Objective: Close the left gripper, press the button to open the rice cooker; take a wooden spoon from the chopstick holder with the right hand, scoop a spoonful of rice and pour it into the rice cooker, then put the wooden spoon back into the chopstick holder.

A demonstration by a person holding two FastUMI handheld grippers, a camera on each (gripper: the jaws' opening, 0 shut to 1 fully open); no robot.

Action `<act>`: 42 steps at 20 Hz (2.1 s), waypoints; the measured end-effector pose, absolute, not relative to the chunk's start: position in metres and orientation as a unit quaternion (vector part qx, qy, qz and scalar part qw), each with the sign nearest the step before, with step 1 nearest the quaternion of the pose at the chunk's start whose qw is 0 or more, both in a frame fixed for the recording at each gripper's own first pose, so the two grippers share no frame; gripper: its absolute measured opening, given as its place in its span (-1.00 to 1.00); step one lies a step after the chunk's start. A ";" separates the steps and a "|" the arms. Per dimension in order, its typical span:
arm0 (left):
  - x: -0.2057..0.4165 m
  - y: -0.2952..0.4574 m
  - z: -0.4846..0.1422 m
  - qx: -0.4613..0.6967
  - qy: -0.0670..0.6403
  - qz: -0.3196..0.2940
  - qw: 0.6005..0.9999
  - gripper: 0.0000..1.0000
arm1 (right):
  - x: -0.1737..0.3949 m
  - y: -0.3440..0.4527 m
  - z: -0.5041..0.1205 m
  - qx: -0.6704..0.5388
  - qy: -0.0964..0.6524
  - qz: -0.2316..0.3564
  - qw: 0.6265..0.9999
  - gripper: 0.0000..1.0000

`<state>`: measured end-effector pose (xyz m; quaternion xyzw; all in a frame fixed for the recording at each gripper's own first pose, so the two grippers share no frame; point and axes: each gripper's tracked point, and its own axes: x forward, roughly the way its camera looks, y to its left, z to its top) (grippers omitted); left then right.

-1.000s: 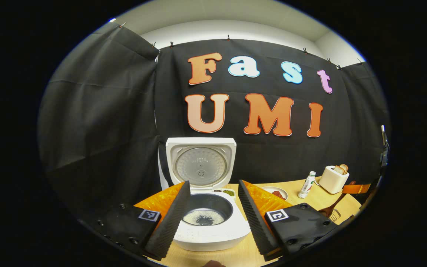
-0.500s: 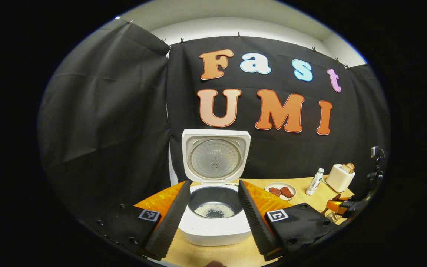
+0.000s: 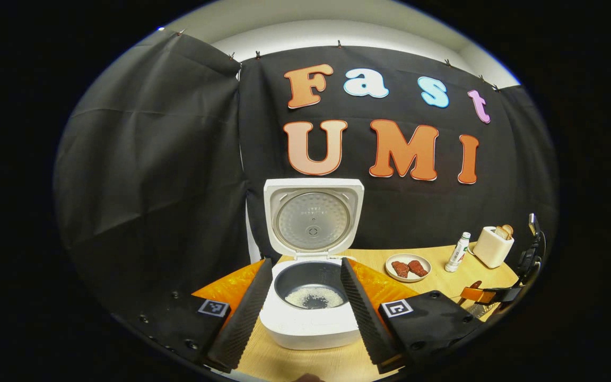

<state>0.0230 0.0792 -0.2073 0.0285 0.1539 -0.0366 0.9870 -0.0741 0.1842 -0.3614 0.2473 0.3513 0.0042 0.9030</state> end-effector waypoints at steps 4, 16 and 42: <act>0.025 0.080 -0.211 0.025 0.161 -0.037 0.986 0.79 | -0.076 0.194 -0.363 0.323 0.372 -0.007 0.870 -0.66; 0.022 0.082 -0.212 0.026 0.167 -0.034 0.985 0.79 | -0.089 0.173 -0.387 0.534 0.400 -0.081 0.740 -0.65; 0.012 0.055 -0.200 0.025 0.152 -0.040 0.987 0.77 | -0.055 0.084 -0.283 0.777 0.232 -0.029 0.585 -0.67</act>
